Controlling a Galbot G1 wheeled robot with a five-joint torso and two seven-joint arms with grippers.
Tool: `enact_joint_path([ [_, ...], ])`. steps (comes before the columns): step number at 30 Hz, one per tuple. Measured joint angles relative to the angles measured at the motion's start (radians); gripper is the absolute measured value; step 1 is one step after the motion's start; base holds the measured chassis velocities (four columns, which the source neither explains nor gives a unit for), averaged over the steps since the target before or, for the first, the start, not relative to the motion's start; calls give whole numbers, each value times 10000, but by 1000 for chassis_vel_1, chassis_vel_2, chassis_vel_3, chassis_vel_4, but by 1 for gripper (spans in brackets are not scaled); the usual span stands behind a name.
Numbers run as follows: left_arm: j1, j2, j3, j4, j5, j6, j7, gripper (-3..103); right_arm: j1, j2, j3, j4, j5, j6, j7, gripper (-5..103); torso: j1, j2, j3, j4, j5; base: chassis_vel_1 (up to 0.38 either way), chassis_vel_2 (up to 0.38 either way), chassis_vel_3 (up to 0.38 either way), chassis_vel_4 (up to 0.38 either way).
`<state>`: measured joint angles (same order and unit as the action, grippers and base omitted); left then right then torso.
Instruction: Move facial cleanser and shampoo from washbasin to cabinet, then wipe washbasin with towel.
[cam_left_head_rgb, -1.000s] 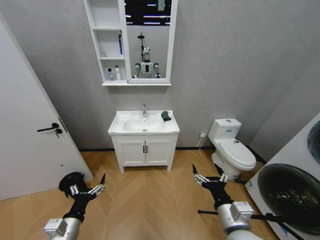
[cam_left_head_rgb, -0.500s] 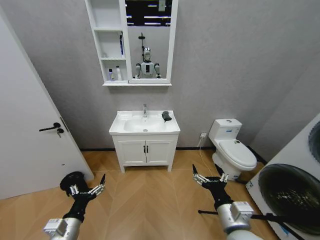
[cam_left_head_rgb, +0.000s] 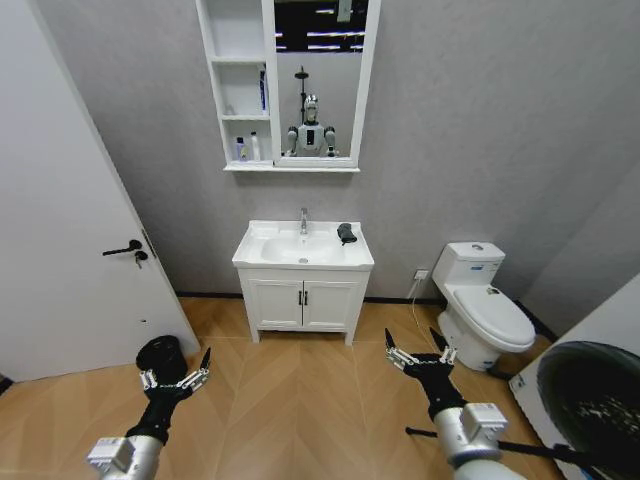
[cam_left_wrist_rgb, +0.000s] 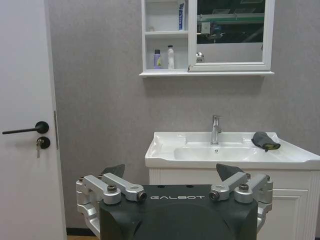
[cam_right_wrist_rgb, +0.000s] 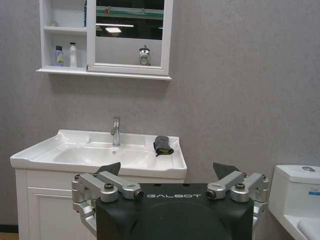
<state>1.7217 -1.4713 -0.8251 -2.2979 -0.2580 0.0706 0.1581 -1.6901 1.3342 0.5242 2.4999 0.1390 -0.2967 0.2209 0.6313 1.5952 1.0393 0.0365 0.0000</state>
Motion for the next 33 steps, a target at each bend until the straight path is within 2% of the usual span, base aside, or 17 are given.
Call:
enact_joint_path([
  [33, 0, 0, 2, 0, 0, 0, 1, 100, 0, 1, 0, 0, 1, -1, 2, 100, 1, 0, 0, 0, 2, 29, 23, -26, -23],
])
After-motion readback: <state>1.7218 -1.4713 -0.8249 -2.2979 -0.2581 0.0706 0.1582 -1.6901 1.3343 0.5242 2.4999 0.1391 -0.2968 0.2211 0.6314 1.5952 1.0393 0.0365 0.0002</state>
